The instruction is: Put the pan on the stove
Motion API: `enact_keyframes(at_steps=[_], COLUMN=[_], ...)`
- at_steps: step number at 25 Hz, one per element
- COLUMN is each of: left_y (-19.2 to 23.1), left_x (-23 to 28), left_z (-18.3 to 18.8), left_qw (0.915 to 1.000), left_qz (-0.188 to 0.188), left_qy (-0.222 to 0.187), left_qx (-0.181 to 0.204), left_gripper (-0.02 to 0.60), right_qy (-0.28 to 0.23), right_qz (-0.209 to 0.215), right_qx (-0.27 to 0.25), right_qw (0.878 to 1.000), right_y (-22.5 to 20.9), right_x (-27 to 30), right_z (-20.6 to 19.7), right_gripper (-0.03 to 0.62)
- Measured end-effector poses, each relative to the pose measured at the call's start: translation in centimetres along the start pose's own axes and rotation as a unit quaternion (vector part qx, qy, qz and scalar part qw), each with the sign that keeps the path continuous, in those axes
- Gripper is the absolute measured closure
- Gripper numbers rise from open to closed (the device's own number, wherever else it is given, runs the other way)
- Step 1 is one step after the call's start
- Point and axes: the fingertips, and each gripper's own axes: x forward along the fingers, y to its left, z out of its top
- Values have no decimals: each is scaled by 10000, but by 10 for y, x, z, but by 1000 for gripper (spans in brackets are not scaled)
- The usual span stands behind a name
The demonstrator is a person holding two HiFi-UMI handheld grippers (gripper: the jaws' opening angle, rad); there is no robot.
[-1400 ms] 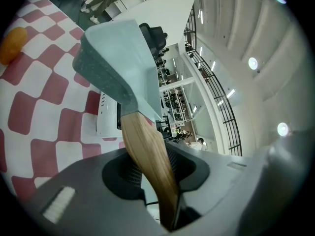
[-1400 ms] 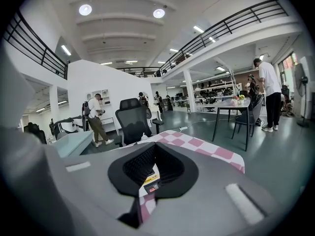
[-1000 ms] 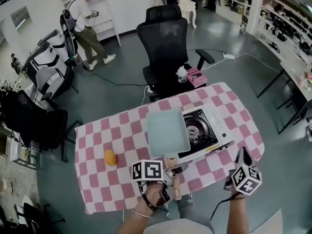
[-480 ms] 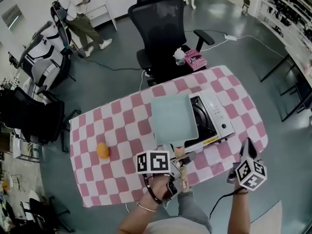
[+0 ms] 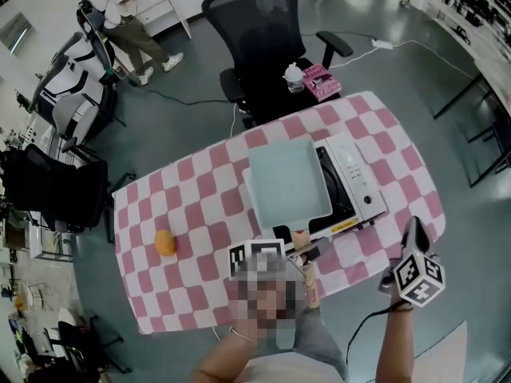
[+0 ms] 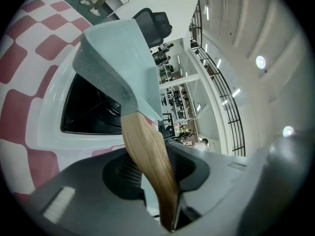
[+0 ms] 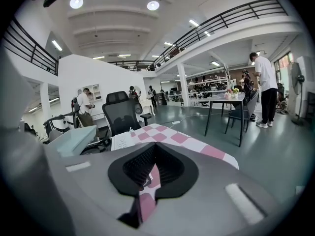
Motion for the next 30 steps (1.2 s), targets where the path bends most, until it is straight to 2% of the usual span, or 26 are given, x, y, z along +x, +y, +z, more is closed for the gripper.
enact_keyframes(at_steps=[30], left_y=[-5], left_x=[42], left_z=[-10], left_qw=[9992], left_qz=[104], left_qy=[-350], left_qx=[-135], left_gripper=[462], right_qy=[318], right_qz=[12], right_qx=[50], right_qw=[9995], right_y=[-38], right_x=[16], right_z=[-21], right_gripper=[585])
